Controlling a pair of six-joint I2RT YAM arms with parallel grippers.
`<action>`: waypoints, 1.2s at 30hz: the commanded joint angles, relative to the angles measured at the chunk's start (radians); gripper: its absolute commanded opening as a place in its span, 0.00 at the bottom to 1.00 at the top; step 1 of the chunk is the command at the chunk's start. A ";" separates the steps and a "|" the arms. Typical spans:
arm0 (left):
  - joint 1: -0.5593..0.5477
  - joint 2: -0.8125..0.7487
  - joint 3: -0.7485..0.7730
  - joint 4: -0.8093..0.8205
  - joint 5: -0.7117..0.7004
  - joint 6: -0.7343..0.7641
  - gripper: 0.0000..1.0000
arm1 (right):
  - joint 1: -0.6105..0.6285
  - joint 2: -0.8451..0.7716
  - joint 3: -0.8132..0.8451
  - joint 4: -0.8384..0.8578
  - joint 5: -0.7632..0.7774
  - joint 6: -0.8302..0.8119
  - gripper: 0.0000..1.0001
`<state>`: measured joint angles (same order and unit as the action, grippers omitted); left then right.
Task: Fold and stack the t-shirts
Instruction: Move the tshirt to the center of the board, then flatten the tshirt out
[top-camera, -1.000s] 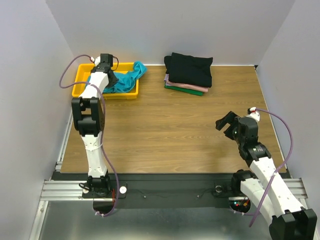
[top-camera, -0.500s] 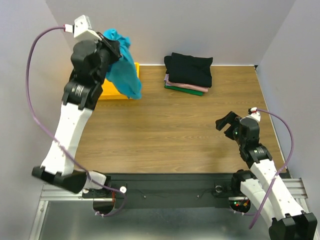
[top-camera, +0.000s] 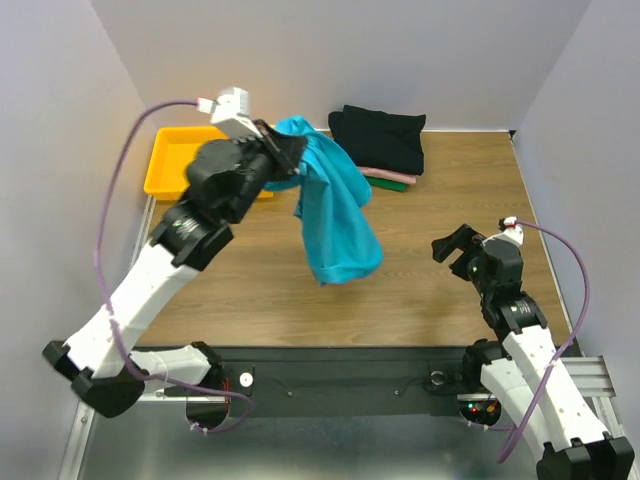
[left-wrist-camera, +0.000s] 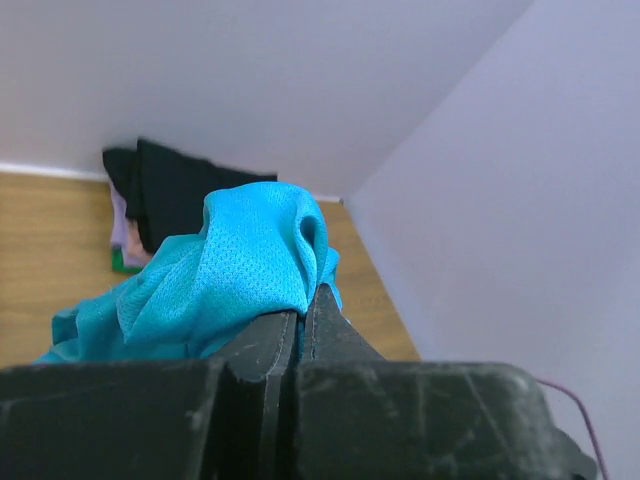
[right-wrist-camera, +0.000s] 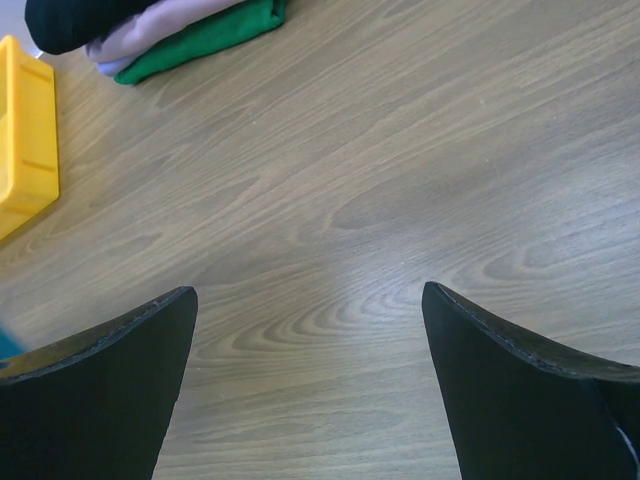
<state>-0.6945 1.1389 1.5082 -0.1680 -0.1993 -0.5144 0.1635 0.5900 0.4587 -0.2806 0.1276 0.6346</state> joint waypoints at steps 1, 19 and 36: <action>-0.011 0.097 -0.094 0.024 -0.081 -0.075 0.15 | 0.001 0.022 0.015 0.008 -0.006 -0.021 1.00; 0.058 -0.054 -0.583 -0.209 -0.324 -0.352 0.98 | 0.146 0.304 0.064 -0.009 -0.112 -0.052 1.00; 0.251 -0.061 -0.818 -0.079 -0.172 -0.377 0.98 | 0.505 0.422 0.103 -0.123 0.106 0.188 1.00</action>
<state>-0.5114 1.0458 0.7315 -0.3405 -0.4301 -0.9180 0.6365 0.9932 0.5415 -0.3717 0.1715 0.7414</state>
